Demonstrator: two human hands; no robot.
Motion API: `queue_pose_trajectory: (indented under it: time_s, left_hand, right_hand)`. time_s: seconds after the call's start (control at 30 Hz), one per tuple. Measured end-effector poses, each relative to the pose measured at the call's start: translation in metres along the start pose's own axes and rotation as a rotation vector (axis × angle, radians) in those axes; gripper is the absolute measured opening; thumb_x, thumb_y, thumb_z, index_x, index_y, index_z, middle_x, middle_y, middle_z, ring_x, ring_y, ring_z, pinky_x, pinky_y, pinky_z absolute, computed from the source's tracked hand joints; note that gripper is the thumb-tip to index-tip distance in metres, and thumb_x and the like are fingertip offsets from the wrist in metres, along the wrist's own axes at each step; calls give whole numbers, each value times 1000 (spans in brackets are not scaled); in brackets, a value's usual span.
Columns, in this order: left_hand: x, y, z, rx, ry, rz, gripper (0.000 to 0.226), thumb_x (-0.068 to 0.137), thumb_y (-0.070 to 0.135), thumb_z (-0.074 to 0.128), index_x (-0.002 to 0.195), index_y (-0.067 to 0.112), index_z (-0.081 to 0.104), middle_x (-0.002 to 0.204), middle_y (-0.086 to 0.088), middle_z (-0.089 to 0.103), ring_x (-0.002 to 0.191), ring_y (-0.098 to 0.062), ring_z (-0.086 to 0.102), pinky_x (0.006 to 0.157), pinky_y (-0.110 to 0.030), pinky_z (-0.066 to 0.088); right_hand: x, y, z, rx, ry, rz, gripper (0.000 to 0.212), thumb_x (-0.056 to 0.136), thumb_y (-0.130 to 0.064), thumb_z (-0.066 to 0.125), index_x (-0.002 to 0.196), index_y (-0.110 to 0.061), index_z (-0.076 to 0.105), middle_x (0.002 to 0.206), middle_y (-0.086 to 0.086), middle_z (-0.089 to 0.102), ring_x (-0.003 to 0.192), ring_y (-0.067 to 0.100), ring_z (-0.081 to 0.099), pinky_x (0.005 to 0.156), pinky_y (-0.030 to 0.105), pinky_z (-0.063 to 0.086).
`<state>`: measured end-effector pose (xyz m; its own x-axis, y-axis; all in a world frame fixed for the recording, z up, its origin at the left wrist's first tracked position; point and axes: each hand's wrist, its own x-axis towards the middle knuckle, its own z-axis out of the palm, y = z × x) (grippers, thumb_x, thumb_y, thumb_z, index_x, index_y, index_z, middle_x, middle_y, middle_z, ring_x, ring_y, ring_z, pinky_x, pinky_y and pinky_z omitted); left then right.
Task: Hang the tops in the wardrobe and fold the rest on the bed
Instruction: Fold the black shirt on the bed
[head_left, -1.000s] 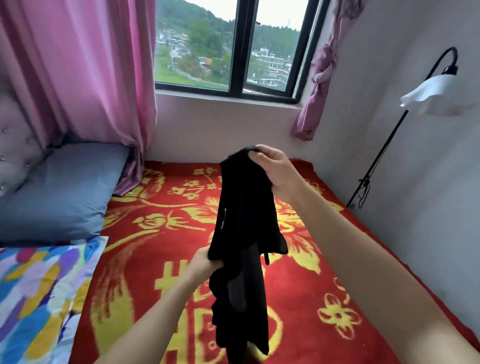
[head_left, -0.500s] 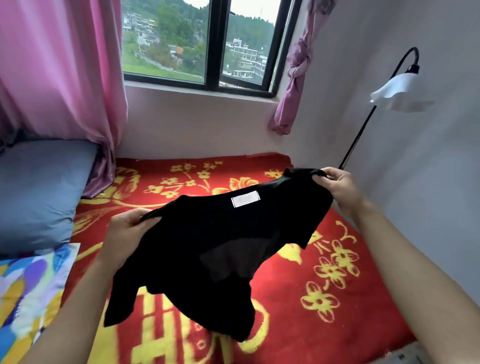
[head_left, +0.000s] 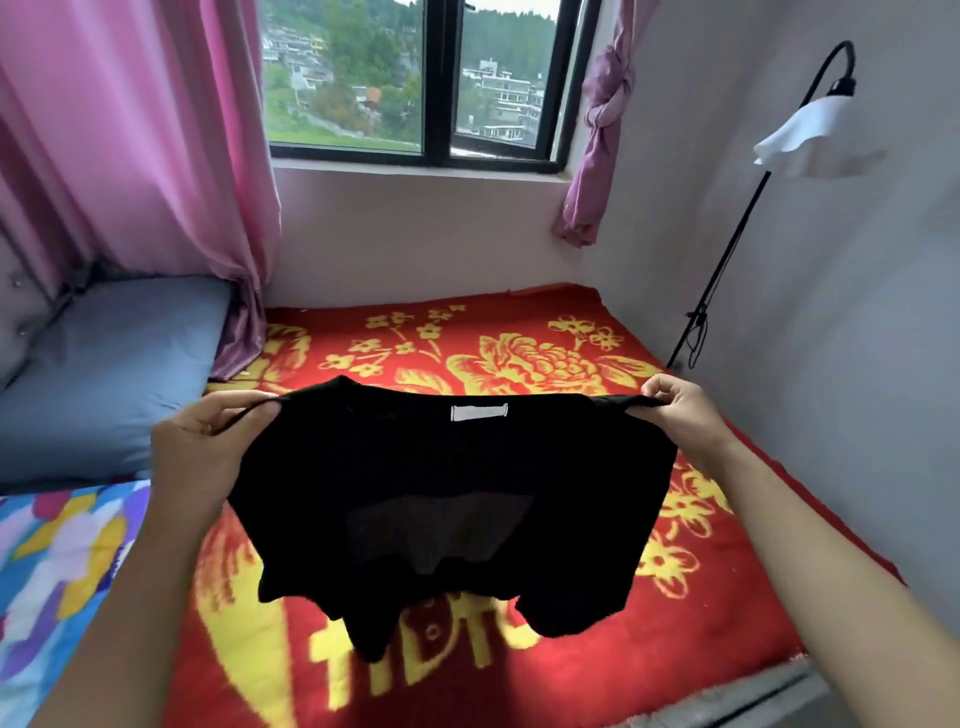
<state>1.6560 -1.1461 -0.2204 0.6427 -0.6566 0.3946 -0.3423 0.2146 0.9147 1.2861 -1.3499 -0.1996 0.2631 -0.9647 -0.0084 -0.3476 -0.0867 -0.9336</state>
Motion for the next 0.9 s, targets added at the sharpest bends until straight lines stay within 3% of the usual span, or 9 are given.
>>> queue_pose_trajectory:
  time_s: [0.07, 0.13, 0.23, 0.37, 0.47, 0.6, 0.7, 0.8, 0.9]
  left_hand:
    - [-18, 17, -6, 55, 74, 19, 42, 81, 3, 67, 67, 42, 72, 57, 27, 63, 59, 9, 57, 65, -5, 45]
    - [-34, 35, -12, 116, 151, 19, 13, 82, 14, 68, 85, 26, 74, 65, 22, 67, 76, -7, 64, 84, -24, 52]
    - [-71, 47, -15, 170, 251, 15, 23, 76, 40, 66, 92, 25, 72, 81, 10, 69, 88, -25, 65, 94, -47, 49]
    - [-130, 70, -12, 322, 385, 75, 28, 82, 56, 58, 97, 35, 70, 93, 0, 71, 92, -22, 67, 90, -48, 50]
    - [-162, 111, -2, 538, 291, 185, 41, 93, 46, 47, 108, 13, 65, 95, -14, 69, 89, -35, 63, 72, -33, 49]
    - [-173, 124, -5, 643, 376, 294, 46, 93, 45, 44, 104, 6, 66, 88, -21, 68, 82, -41, 61, 73, -41, 45]
    - [-165, 98, -11, 765, 473, 328, 39, 92, 41, 50, 102, 11, 72, 90, -19, 70, 87, -38, 64, 72, -42, 44]
    - [-160, 61, -5, 818, 389, 288, 46, 86, 45, 47, 97, 9, 73, 87, -18, 71, 85, -37, 65, 69, -43, 45]
    - [-154, 5, -5, 812, 303, 181, 42, 84, 42, 52, 93, 8, 74, 87, -17, 71, 85, -37, 65, 70, -44, 47]
  right_hand:
    - [-14, -6, -14, -25, -87, -41, 31, 81, -6, 69, 68, -14, 42, 56, 0, 44, 40, 6, 39, 38, 17, 28]
    - [-28, -10, -25, -52, -129, -88, 29, 81, -8, 69, 68, -13, 43, 58, 1, 43, 45, 9, 39, 42, 21, 28]
    - [-56, -7, -45, -66, -137, -160, 21, 81, -9, 69, 73, -6, 50, 61, 3, 47, 50, 12, 43, 48, 25, 33]
    - [-90, 4, -61, 103, 87, -241, 26, 82, -4, 66, 66, -12, 47, 58, 2, 47, 44, 5, 41, 42, 16, 33]
    - [-106, -3, -61, 180, 377, -296, 33, 82, -5, 63, 63, -19, 41, 61, -1, 41, 51, 5, 34, 44, 15, 28]
    - [-115, -16, -60, 99, 537, -357, 33, 80, -10, 61, 63, -25, 38, 61, -8, 42, 55, 5, 40, 51, 16, 30]
    - [-105, -6, -54, -90, 437, -343, 18, 79, -30, 62, 72, -19, 51, 73, 0, 54, 72, 19, 49, 60, 28, 31]
    - [-90, 20, -42, -317, 266, -333, 42, 73, -47, 56, 92, -11, 65, 90, 8, 64, 84, 27, 57, 63, 30, 33]
    - [-71, 52, -16, -471, 50, -148, 31, 84, -47, 63, 89, -17, 68, 83, 6, 66, 81, 28, 61, 62, 33, 40]
